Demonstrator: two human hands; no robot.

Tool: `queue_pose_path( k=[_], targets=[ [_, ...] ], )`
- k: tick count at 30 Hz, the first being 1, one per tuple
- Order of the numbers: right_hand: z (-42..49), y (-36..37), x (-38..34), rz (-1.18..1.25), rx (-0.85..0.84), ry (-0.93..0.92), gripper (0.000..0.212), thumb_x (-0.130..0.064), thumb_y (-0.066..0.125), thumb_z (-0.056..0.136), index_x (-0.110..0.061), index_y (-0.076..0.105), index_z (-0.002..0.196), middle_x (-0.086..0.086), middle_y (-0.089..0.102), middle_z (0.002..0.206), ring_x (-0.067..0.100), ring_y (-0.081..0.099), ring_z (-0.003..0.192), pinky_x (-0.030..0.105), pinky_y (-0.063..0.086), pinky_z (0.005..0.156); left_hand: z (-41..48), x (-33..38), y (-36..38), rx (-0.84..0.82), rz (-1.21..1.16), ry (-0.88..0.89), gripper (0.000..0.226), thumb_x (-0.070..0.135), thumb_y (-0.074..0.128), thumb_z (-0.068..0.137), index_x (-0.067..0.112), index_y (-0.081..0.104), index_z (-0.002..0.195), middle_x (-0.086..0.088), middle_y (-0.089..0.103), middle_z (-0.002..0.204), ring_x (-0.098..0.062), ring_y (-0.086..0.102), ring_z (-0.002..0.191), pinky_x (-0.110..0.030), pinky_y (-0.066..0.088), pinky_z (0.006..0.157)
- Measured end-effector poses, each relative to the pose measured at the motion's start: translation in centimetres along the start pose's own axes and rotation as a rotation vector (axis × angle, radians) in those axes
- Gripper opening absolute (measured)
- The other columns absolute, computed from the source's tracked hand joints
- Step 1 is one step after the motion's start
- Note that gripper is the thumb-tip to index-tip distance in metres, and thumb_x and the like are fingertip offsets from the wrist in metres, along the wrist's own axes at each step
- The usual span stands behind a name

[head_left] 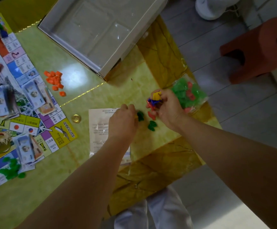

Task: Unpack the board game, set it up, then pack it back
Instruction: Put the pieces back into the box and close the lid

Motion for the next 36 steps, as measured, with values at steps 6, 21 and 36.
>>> queue_pose_path(
  k=[6,21,36],
  targets=[
    [-0.1,0.5,0.9,0.059,-0.095,0.066,0.035,-0.023,0.020,0.088,-0.009,0.048,0.072,0.014,0.054,0.081,0.022,0.049,0.066,0.026,0.028,0.051,0.1,-1.5,-2.2,0.148,-0.574,-0.135,0.028,0.022,0.040,0.091,0.007,0.065,0.090,-0.002,0.053,0.087,-0.016,0.049,0.075,-0.027,0.029,0.063],
    [-1.1,-2.8,1.9,-0.060,0.086,0.104,0.043,-0.040,0.043,0.098,-0.020,0.037,0.060,0.008,0.053,0.062,0.010,0.027,0.038,0.019,0.015,0.032,-0.3,2.2,2.5,-0.081,0.015,0.067,0.017,0.019,0.039,0.103,0.008,0.039,0.115,-0.010,0.057,0.099,-0.027,0.057,0.080,-0.033,0.033,0.058],
    [-3.1,-4.2,2.6,-0.480,0.143,0.077,0.034,-0.031,0.047,0.097,-0.014,0.045,0.068,0.007,0.048,0.054,0.009,0.031,0.031,0.021,0.023,0.037,-0.3,0.5,-0.7,0.082,-0.456,-0.033,0.018,0.014,0.038,0.096,0.006,0.050,0.085,-0.007,0.046,0.060,-0.025,0.046,0.059,-0.035,0.027,0.053]
  ],
)
Point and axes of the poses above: each hand's wrist, its own z-axis towards the middle knuckle, its own y-axis out of the palm, x = y × z, the point moved 9 cm from there along z, towards the middle knuckle
